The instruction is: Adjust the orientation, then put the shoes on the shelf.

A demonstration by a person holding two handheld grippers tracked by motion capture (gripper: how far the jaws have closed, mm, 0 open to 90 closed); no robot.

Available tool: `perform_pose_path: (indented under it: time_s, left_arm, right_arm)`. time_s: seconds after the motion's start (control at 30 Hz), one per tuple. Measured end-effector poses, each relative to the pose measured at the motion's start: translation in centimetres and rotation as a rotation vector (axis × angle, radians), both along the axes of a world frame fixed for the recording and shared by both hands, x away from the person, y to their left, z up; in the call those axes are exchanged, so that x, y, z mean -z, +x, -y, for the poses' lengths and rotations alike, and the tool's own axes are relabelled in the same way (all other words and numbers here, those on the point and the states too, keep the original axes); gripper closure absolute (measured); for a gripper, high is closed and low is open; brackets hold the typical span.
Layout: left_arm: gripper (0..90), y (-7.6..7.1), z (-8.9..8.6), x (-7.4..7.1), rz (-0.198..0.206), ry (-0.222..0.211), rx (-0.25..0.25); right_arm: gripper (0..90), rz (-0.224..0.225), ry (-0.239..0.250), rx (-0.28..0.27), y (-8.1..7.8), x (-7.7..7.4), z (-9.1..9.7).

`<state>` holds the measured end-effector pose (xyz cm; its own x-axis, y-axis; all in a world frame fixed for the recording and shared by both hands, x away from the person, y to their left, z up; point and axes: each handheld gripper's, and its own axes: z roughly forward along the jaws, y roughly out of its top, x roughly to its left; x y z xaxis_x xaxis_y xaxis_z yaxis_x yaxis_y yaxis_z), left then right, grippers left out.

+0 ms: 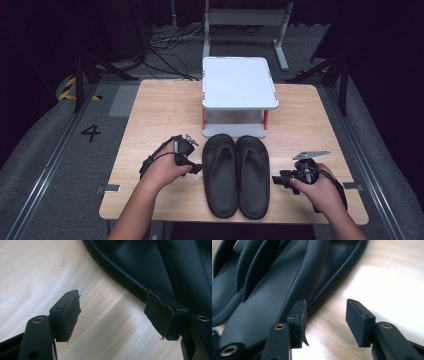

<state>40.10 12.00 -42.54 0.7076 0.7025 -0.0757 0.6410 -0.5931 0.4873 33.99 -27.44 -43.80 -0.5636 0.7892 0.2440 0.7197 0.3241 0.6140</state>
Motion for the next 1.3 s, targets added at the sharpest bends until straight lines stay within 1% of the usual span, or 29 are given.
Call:
perform_pose_path:
  time_s: [0.07,0.13,0.2,0.27,0.3,0.33,0.4,0.43,0.5,0.63,0.73,0.8,0.83,0.9,0.97,1.0,1.07,1.1,1.2,1.3]
  left_arm:
    - [28.9,0.2,-0.3,-0.5,0.015,-0.018,-0.009]
    - [28.9,0.3,-0.5,-0.8,0.025,-0.019,-0.018]
    - [28.9,0.5,-0.7,-1.1,0.036,-0.03,-0.027]
    - [28.9,0.6,-0.7,-1.2,0.035,-0.034,-0.031]
    - [28.9,0.7,-0.8,-1.3,0.045,-0.038,-0.034]
    - [28.9,0.7,-0.8,-1.3,0.048,-0.033,-0.029]
    - [28.9,0.5,-0.8,-1.2,0.044,-0.035,-0.037]
    - [28.9,0.5,-0.9,-1.3,0.047,-0.029,-0.032]
    - [28.9,0.3,-1.0,-1.3,0.047,-0.035,-0.037]
    - [28.4,-0.2,-1.5,-1.4,0.035,-0.025,-0.045]
    - [28.4,-0.6,-1.9,-1.4,0.036,-0.024,-0.063]
    - [28.4,-0.7,-2.1,-1.4,0.04,-0.026,-0.066]
    - [28.4,-0.9,-2.2,-1.4,0.042,-0.031,-0.078]
    - [28.4,-1.1,-2.4,-1.3,0.037,-0.026,-0.08]
    - [28.3,-1.3,-2.7,-1.0,0.022,-0.02,-0.08]
    - [28.1,-1.5,-2.8,-0.9,0.014,-0.018,-0.084]
    - [27.7,-1.8,-3.1,-0.7,0.006,-0.013,-0.09]
    - [27.7,-1.8,-3.1,-0.7,0.006,-0.013,-0.09]
    - [27.7,-2.2,-3.6,-0.6,0.002,-0.013,-0.107]
    - [27.7,-2.6,-4.1,-0.4,-0.013,-0.003,-0.127]
  right_arm:
    - [48.2,0.035,-0.008,0.008,-0.1,-0.5,0.2]
    - [47.4,0.06,-0.011,0.014,-0.2,-0.9,0.2]
    - [47.0,0.076,-0.013,0.022,-0.3,-1.3,0.1]
    - [46.5,0.096,-0.015,0.022,-0.4,-1.8,-0.2]
    - [46.5,0.096,-0.015,0.022,-0.4,-1.8,-0.2]
    - [46.3,0.11,-0.017,0.015,-0.4,-2.2,-0.4]
    - [45.8,0.131,-0.015,0.007,-0.4,-2.7,-1.0]
    - [45.6,0.137,-0.014,-0.001,-0.3,-3.0,-1.4]
    - [44.7,0.14,-0.017,-0.013,-0.3,-3.2,-2.1]
    - [42.5,0.122,-0.026,-0.045,-0.4,-3.6,-3.4]
    - [41.2,0.115,-0.034,-0.07,-0.3,-3.8,-4.8]
    - [39.6,0.1,-0.047,-0.1,-0.1,-3.6,-6.1]
    - [39.1,0.092,-0.056,-0.11,0.0,-3.5,-6.6]
    - [37.6,0.076,-0.065,-0.136,0.1,-3.2,-8.0]
    - [36.3,0.059,-0.069,-0.153,0.2,-2.8,-9.2]
    - [36.3,0.046,-0.078,-0.15,0.3,-2.6,-9.8]
    - [35.9,0.039,-0.089,-0.144,0.4,-2.2,-10.5]
    - [35.9,0.039,-0.089,-0.144,0.4,-2.2,-10.5]
    - [35.3,0.029,-0.078,-0.16,0.6,-1.8,-11.5]
    - [34.9,0.023,-0.08,-0.169,0.9,-1.5,-12.2]
